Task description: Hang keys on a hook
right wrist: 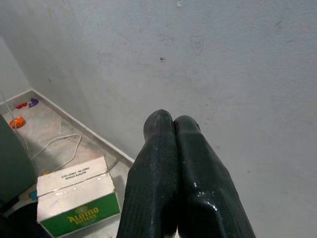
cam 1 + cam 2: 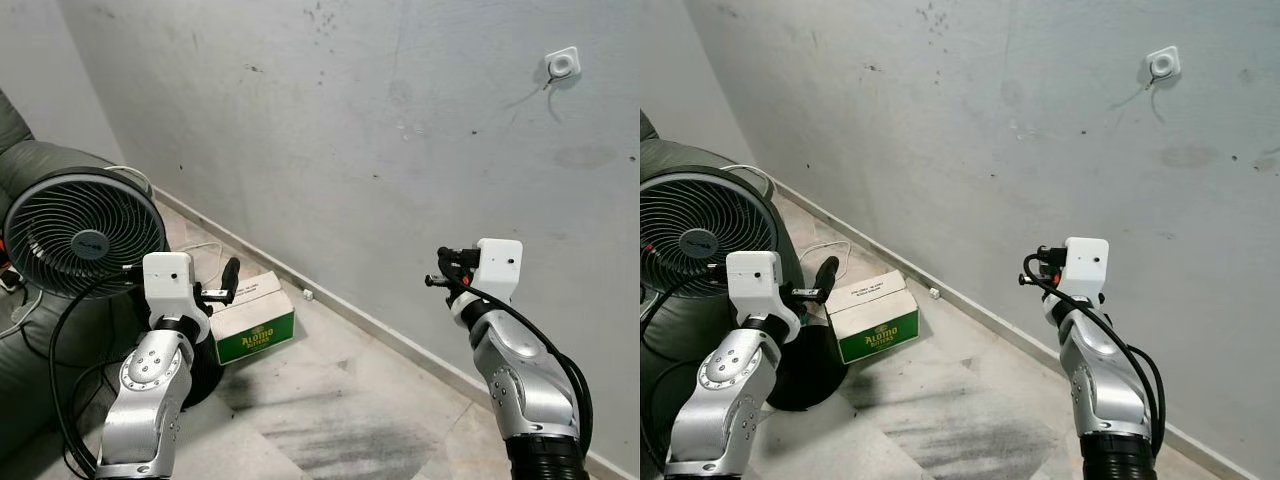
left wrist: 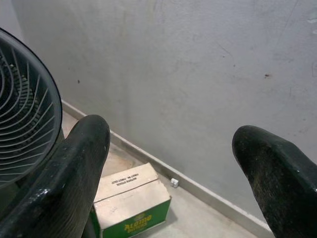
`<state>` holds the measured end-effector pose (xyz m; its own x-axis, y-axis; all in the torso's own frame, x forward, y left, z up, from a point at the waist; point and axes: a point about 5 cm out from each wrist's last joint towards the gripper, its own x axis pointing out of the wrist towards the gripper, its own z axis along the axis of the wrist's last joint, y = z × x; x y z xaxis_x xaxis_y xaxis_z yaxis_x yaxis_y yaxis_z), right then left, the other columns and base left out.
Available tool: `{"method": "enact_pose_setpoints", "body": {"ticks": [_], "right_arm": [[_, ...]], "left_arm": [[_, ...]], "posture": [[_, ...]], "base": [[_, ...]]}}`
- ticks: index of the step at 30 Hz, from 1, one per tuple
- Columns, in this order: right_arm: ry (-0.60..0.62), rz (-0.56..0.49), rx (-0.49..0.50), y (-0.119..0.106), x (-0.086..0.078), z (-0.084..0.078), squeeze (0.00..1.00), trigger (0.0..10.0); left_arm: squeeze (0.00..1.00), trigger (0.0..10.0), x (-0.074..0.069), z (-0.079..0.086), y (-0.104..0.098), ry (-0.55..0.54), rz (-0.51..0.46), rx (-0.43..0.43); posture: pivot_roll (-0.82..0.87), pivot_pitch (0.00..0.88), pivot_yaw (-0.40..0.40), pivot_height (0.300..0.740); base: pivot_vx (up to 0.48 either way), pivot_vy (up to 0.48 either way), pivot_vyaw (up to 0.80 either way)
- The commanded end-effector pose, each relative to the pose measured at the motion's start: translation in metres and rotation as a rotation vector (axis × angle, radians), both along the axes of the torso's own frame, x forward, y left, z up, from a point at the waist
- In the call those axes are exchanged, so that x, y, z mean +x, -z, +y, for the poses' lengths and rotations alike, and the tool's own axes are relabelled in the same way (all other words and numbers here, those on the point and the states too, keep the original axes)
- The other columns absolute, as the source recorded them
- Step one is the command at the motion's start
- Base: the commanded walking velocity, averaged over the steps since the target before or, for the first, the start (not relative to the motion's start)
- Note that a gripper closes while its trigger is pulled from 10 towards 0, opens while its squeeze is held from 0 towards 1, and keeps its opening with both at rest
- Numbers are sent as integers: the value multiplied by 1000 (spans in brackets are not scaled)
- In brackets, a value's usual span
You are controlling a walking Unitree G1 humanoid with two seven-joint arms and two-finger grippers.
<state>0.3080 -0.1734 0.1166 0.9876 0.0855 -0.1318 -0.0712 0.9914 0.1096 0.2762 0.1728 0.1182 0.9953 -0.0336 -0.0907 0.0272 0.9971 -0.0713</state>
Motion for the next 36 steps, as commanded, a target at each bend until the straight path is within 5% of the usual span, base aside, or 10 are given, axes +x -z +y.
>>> {"method": "enact_pose_setpoints", "body": {"ticks": [1,16,36], "right_arm": [[-14,-34,-7,-10,1,2,0,10000],[-38,-36,0,-12,1,5,0,10000],[-46,-37,-18,-12,1,7,0,10000]], "left_arm": [[0,10000,2,2,2,-16,20,-8],[0,10000,4,7,5,-62,58,-93],[0,10000,4,6,6,-54,72,-107]], "posture": [[31,0,8,740],[31,0,7,740],[38,0,7,740]], "base": [[0,0,0],[0,80,0],[0,340,0]]}}
